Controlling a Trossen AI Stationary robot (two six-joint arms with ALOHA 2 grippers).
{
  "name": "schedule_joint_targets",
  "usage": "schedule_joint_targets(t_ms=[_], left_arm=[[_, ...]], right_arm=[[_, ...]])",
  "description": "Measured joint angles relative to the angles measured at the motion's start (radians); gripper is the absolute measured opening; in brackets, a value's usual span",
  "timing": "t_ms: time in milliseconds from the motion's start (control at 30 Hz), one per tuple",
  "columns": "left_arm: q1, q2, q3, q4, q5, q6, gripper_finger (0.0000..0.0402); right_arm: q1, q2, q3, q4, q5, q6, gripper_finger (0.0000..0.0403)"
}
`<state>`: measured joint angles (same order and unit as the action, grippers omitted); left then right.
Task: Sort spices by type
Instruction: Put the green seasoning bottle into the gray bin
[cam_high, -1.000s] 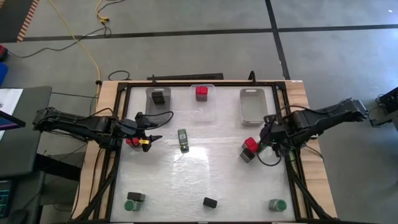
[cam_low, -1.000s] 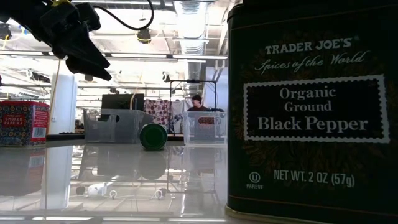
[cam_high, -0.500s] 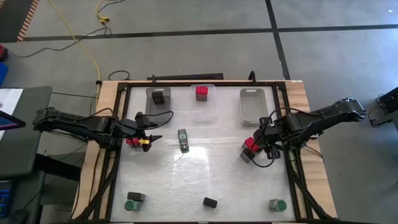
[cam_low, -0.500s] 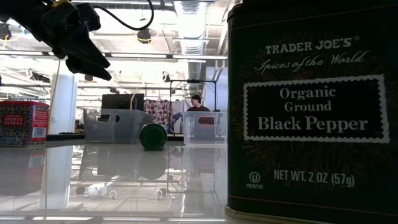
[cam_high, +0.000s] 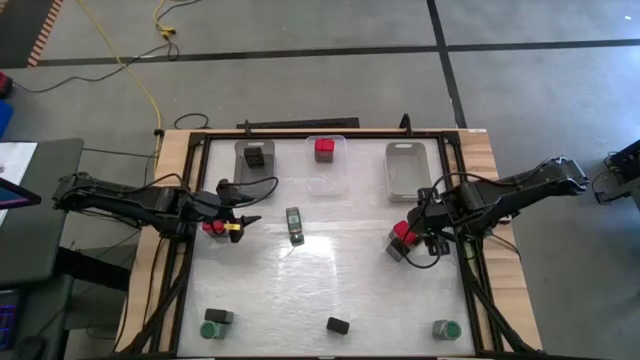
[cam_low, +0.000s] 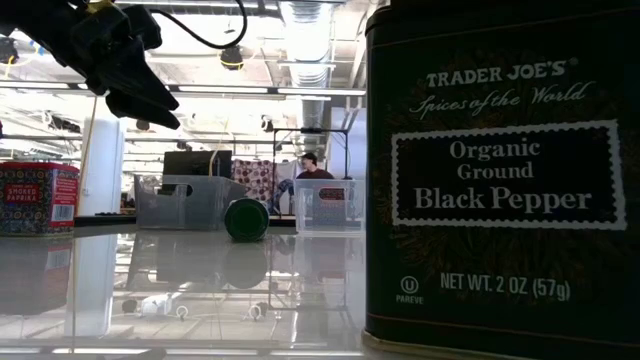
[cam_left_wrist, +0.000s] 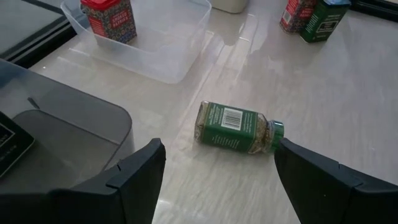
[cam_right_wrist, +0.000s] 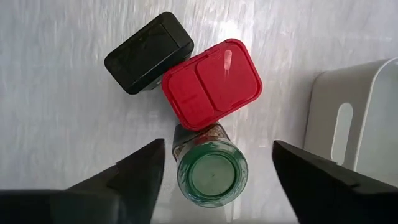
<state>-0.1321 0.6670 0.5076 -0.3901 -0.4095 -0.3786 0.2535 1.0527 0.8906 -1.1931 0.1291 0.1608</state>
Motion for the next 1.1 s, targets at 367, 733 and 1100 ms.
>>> schedule_joint_targets(t_ms=[367, 733, 1100], left_arm=[[0.0, 0.0, 0.0, 0.0, 0.0, 0.0, 0.029], [0.0, 0.0, 0.0, 0.0, 0.0, -0.001, 0.029], [0.0, 0.0, 0.0, 0.0, 0.0, -0.004, 0.029]], right_arm=[[-0.001, 0.0, 0.0, -0.004, 0.003, -0.004, 0.0369], [-0.001, 0.008, 0.0, -0.004, 0.003, -0.081, 0.0364], [0.0, 0.015, -0.005, -0.032, 0.003, -0.157, 0.0364]])
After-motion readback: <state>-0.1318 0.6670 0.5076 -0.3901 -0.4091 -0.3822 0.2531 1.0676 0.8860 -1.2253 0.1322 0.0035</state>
